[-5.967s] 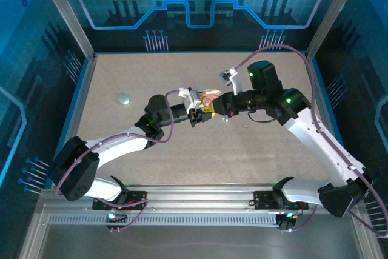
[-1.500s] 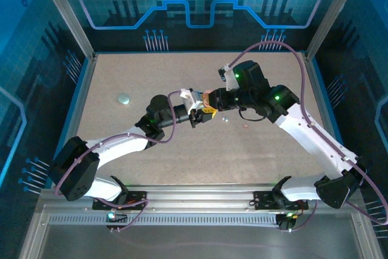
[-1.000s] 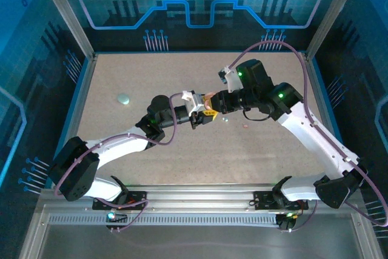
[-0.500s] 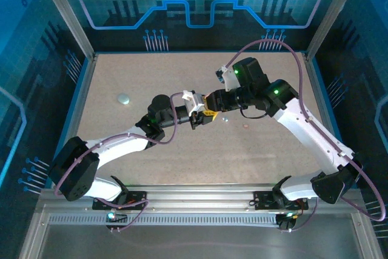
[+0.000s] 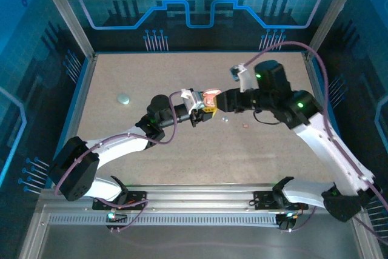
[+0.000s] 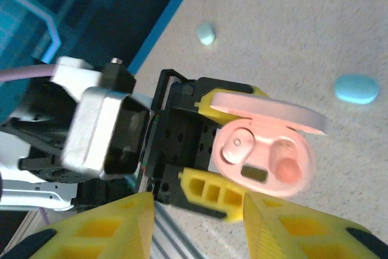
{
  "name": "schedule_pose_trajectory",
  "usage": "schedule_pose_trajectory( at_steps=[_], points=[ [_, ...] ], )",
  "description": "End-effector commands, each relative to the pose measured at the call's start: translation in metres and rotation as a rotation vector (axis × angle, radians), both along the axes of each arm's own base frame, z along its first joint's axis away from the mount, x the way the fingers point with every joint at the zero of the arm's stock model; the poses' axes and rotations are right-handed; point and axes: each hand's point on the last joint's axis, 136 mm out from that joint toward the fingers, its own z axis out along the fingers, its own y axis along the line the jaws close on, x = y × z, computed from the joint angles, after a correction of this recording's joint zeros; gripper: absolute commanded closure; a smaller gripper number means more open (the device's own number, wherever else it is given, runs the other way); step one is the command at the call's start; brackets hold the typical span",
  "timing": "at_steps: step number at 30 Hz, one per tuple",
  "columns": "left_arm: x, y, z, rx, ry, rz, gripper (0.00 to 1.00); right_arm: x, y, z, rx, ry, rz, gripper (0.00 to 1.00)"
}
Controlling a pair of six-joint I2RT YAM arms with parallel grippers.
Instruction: Insert wireless bluetooth earbuds into charging case
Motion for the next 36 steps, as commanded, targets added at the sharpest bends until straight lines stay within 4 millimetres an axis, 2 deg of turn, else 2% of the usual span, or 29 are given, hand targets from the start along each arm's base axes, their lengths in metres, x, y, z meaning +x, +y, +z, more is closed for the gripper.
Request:
schedule_pose_trajectory(
  at_steps=[1, 4, 6, 9, 12, 15, 19, 22, 25, 28, 31, 33, 36],
  points=[
    [0.006, 0.006, 0.009, -0.029, -0.013, 0.061, 0.68, 0.008, -0.043, 0.015, 0.000, -0.139, -0.156, 0.57],
    [0.008, 0.010, 0.010, -0.037, -0.014, 0.088, 0.68, 0.031, -0.090, -0.026, -0.052, -0.049, -0.355, 0.59],
    [0.007, 0.013, 0.012, -0.042, -0.018, 0.096, 0.68, 0.044, -0.113, -0.071, -0.087, 0.093, -0.427, 0.60],
    [0.004, 0.016, 0.013, -0.046, -0.021, 0.101, 0.68, 0.059, -0.121, -0.137, -0.131, 0.296, -0.416, 0.62],
    [0.001, 0.017, 0.015, -0.047, -0.024, 0.096, 0.68, 0.069, -0.122, -0.192, -0.239, 0.443, -0.372, 0.62],
    [-0.001, 0.019, 0.017, -0.048, -0.028, 0.094, 0.68, 0.079, -0.127, -0.233, -0.339, 0.527, -0.358, 0.61],
    [-0.004, 0.021, 0.017, -0.047, -0.027, 0.092, 0.68, 0.094, -0.135, -0.267, -0.438, 0.549, -0.349, 0.58],
    [-0.005, 0.021, 0.016, -0.044, -0.025, 0.091, 0.68, 0.093, -0.137, -0.288, -0.472, 0.638, -0.351, 0.57],
    [-0.005, 0.022, 0.016, -0.037, -0.027, 0.095, 0.68, 0.084, -0.126, -0.295, -0.442, 0.689, -0.354, 0.57],
    [-0.006, 0.023, 0.015, -0.034, -0.026, 0.096, 0.68, 0.068, -0.133, -0.299, -0.456, 0.726, -0.432, 0.56],
    [-0.005, 0.021, 0.014, -0.031, -0.023, 0.090, 0.68, 0.055, -0.133, -0.301, -0.393, 0.743, -0.504, 0.50],
    [-0.005, 0.020, 0.013, -0.032, -0.020, 0.084, 0.68, 0.050, -0.129, -0.306, -0.333, 0.760, -0.530, 0.47],
    [-0.005, 0.018, 0.012, -0.037, -0.016, 0.078, 0.68, 0.052, -0.122, -0.310, -0.274, 0.766, -0.540, 0.46]
  ],
)
